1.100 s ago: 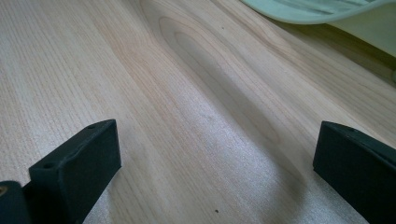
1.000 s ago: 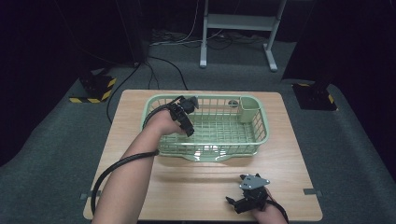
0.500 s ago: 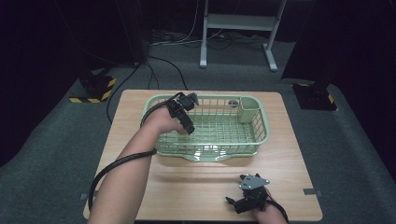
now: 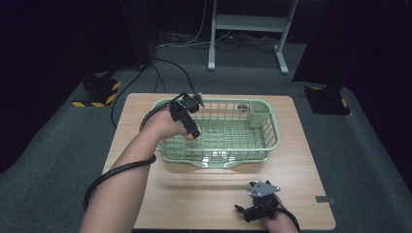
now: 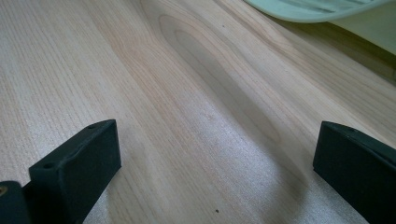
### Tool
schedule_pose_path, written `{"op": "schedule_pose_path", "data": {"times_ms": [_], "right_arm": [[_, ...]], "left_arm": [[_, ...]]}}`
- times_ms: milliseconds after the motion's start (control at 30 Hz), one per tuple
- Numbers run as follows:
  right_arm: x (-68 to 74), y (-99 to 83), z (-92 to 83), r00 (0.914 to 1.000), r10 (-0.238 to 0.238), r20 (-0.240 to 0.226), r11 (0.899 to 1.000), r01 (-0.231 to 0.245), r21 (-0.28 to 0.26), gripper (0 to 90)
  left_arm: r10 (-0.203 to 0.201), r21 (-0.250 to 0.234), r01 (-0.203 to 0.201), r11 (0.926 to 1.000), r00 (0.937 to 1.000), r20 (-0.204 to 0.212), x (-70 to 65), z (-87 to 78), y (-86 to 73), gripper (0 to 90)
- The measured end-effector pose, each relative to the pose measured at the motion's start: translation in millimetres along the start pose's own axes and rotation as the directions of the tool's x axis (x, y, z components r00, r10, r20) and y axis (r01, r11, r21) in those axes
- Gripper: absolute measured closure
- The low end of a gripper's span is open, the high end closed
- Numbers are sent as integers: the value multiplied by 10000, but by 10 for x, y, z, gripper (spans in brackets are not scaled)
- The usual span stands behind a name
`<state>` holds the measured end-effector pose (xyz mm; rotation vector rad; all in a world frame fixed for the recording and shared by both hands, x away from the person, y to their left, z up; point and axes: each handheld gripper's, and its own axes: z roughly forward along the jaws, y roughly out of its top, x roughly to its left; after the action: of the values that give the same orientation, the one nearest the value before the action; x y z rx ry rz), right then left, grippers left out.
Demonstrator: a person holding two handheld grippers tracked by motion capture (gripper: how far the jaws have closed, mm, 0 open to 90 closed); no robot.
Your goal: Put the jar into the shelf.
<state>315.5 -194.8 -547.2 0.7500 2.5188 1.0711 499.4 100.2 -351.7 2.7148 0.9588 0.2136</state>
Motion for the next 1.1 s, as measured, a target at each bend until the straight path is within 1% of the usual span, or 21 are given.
{"op": "schedule_pose_path", "data": {"times_ms": [133, 333, 500, 800, 900, 1000, 1100], "right_arm": [[-1, 0, 0, 10000, 12, 8, 10000, -12, 8, 5], [1, 1, 2, 10000, -2, 4, 10000, 2, 26, 5], [-1, 0, 2, 10000, 1, -15, 10000, -1, -5, 5], [-1, 2, 4, 10000, -23, -25, 10000, 23, 34, 5], [-2, 1, 5, 10000, -20, -34, 10000, 20, 33, 5], [-3, 1, 3, 10000, -6, -28, 10000, 6, 24, 5], [-1, 1, 4, 10000, -16, -30, 10000, 16, 25, 5]], "left_arm": [[114, -41, -114, 9999, 9999, -25, -22, -17, -28, 46], [157, -173, -157, 9997, 9999, 4, -68, -45, -85, 41], [218, -223, -218, 9995, 9998, -15, -76, -87, -151, 39], [-6, -302, 6, 9995, 10000, 21, -66, -130, -264, 40], [3, -319, -3, 9995, 10000, -14, -63, -138, -300, 40], [-154, -333, 154, 9993, 9999, -8, -67, -136, -344, 41], [-134, -335, 133, 9994, 9999, -18, -68, -138, -387, 40]]}}
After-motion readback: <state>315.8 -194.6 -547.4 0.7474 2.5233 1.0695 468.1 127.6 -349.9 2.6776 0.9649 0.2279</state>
